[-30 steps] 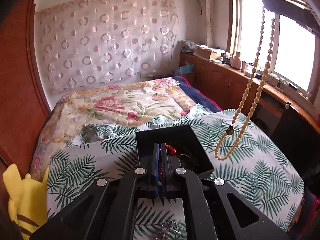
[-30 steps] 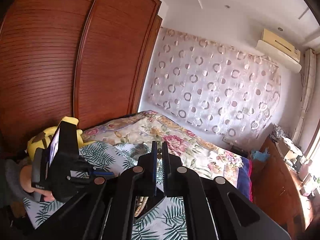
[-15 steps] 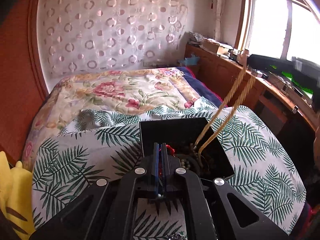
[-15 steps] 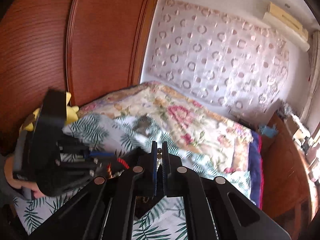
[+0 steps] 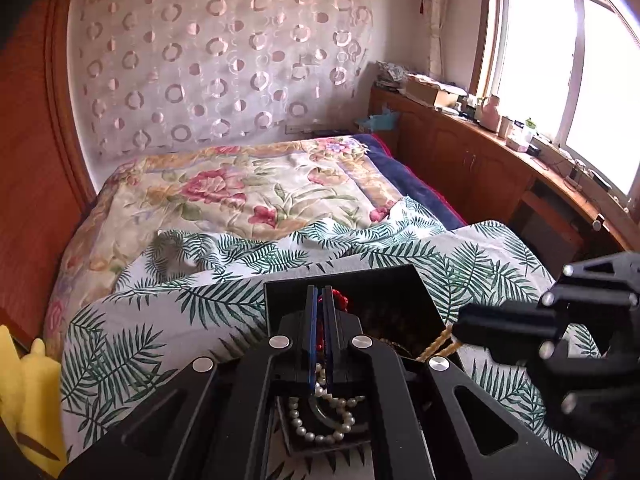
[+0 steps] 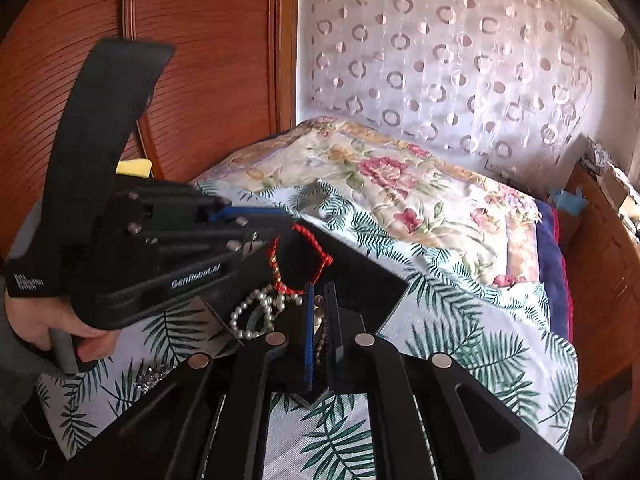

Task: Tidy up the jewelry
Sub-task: 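Lower the red bracelet and pearl strand into the black box with both grippers, then open both grippers over the box and withdraw toward the silver hairpins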

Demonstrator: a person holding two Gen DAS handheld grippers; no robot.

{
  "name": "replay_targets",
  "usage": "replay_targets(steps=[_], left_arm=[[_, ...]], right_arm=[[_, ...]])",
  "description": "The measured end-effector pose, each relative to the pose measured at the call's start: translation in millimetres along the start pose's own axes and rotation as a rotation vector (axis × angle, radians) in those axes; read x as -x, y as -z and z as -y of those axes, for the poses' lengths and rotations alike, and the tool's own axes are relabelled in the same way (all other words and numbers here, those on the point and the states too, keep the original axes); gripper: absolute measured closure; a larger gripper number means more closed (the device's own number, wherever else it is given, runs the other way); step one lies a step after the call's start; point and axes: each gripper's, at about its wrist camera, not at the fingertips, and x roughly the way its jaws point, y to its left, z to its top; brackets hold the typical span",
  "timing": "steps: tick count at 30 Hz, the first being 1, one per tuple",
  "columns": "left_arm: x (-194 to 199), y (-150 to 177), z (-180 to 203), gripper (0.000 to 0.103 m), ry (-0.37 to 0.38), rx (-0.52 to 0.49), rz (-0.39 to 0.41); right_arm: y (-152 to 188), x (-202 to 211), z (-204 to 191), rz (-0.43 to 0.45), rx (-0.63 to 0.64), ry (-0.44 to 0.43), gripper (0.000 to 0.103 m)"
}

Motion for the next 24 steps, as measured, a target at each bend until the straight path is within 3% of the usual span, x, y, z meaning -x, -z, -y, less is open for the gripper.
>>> replay_targets(steps=[8,10,12,17,24], left_arm=[[-6.9,6.4,3.8,0.101,-0.012,-0.011,-0.013],[-6.8,9.0,2.1,0.101,-0.011,-0.007,-0.018],[-5.9,10.7,0.6,0.092,-0.009,-0.004,-0.020],[6.1,17.6,-3.2,0.068,0.000,-0.002,-0.004],[31.5,28.9,-4.4,0.032,-0.003,-0.014,0.037]], right_arm=[[15.0,-5.8,-0.2,-0.025,-0.013,-0.011,0.094],[17.1,-3.8,1.3,-0.020,-0.019,-0.016,0.076],[18.7,-1.0,2.3,-0.011,-0.026,-0.022,0.069],[23.8,8.9,4.4,0.011,-0.038,-0.027,0.069],[38.4,38.5,0.9,0.060,-0.056,-0.050,0.059]])
